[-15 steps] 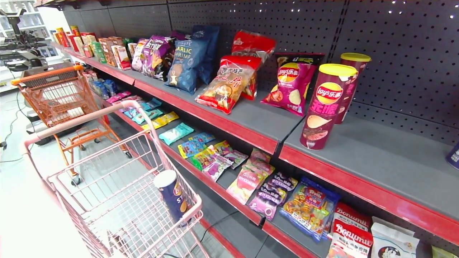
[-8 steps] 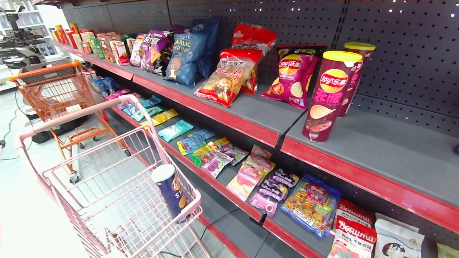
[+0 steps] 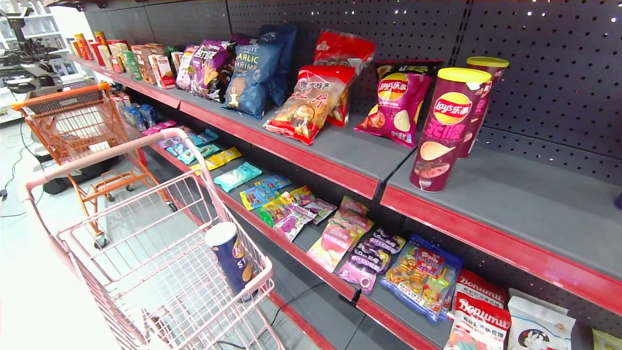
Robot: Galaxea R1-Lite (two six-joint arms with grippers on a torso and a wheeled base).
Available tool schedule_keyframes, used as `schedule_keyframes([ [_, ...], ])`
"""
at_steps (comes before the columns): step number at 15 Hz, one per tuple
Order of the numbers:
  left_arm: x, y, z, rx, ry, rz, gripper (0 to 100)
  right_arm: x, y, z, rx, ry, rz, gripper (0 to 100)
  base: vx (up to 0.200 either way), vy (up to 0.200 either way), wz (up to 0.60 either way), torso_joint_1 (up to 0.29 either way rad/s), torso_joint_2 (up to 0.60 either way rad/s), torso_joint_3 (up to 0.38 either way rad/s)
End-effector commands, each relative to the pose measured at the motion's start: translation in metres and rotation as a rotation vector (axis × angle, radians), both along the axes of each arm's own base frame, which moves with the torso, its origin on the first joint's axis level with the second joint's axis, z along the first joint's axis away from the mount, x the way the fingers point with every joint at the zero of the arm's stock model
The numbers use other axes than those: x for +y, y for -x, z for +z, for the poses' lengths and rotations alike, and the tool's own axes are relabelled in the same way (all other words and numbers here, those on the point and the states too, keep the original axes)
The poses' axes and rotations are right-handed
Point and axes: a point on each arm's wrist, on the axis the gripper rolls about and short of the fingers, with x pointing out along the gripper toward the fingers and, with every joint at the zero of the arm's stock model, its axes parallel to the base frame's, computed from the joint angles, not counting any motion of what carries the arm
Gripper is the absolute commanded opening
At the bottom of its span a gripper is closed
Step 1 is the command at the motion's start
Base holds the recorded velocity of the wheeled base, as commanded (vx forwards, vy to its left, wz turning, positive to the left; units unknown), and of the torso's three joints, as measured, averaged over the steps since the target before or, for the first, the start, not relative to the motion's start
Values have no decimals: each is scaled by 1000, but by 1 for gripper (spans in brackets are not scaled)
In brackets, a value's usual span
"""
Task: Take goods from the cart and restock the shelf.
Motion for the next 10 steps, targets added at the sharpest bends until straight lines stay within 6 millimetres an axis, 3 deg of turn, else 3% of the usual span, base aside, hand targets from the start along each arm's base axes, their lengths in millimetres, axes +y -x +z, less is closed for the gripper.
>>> schedule_keyframes([
  [1, 0, 0, 0, 0, 0, 1, 100, 0, 0, 0, 0, -1, 1, 100, 0, 0, 0, 0, 0, 0],
  [8, -1, -3, 7, 29, -66, -57, 100, 0, 0, 0, 0, -3, 1, 100, 0, 0, 0, 0, 0, 0],
  [9, -1, -3, 35, 1, -39, -71, 100, 0, 0, 0, 0, -3, 1, 100, 0, 0, 0, 0, 0, 0],
  [10, -1, -31, 119, 22, 115, -51, 100, 0, 0, 0, 0, -1, 1, 100, 0, 0, 0, 0, 0, 0],
])
